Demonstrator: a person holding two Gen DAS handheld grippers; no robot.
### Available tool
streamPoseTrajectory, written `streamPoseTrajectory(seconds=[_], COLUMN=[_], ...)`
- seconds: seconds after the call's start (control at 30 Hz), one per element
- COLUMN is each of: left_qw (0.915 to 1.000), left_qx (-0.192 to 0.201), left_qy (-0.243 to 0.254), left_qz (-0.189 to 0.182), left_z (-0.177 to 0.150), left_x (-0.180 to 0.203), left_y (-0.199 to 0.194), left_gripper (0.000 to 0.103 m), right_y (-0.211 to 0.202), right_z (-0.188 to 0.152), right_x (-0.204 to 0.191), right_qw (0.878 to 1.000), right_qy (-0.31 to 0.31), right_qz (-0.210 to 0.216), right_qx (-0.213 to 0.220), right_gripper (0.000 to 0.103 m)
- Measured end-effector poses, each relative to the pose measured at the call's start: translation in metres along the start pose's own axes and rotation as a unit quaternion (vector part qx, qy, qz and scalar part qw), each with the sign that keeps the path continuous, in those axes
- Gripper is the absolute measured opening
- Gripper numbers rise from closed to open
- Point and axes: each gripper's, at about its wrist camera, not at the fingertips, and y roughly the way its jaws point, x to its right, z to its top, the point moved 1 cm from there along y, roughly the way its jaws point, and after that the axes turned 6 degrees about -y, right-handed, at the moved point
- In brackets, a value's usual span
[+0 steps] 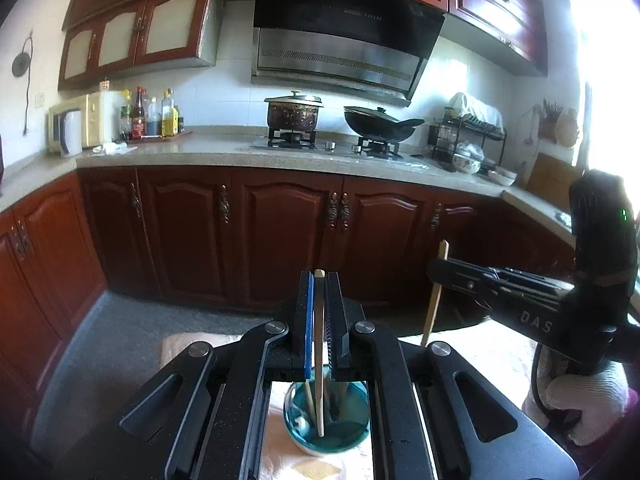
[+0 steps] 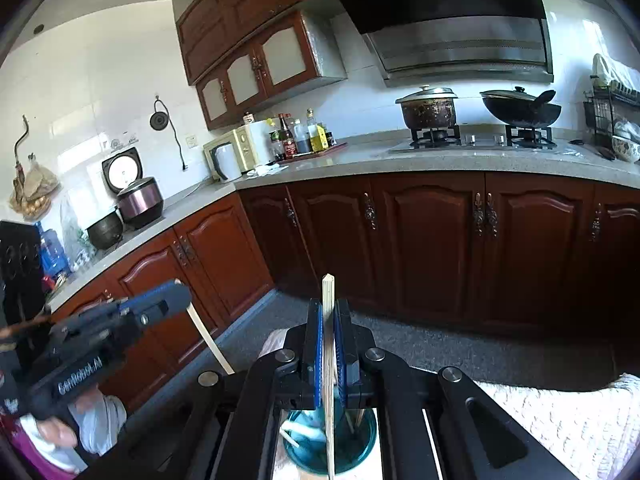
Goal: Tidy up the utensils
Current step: 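Lower both held chopsticks into the floral cup from above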
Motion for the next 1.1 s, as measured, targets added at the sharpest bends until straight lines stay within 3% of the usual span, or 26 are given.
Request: streamPoseTrajectory(seconds=[0.4, 0.9, 1.1], left_qw=[0.9992, 0.9955, 0.9936], left_qx=[-0.027, -0.089, -0.106], left_qy=[0.0, -0.014, -0.027], left_qz=[0.031, 0.028, 0.026], left_z=[-0.018, -0.057, -0.063], left_x=[-0.01, -0.013, -0.015], left_y=[0.064, 0.099, 0.103], left_gripper=[0.004, 0.004, 0.004], right_y=[0.055, 0.092, 0.094], right_z=[-0.01, -0.068, -0.074], right_x=[0.018, 0.027, 0.035], right_qw=[1.0, 0.996, 0.994], right_qy=[0.001, 0.01, 0.035], right_qz=[-0.027, 0.002, 0.02], right_qx=[-0.004, -0.093, -0.105], right_gripper=[0.005, 0.005, 0.006])
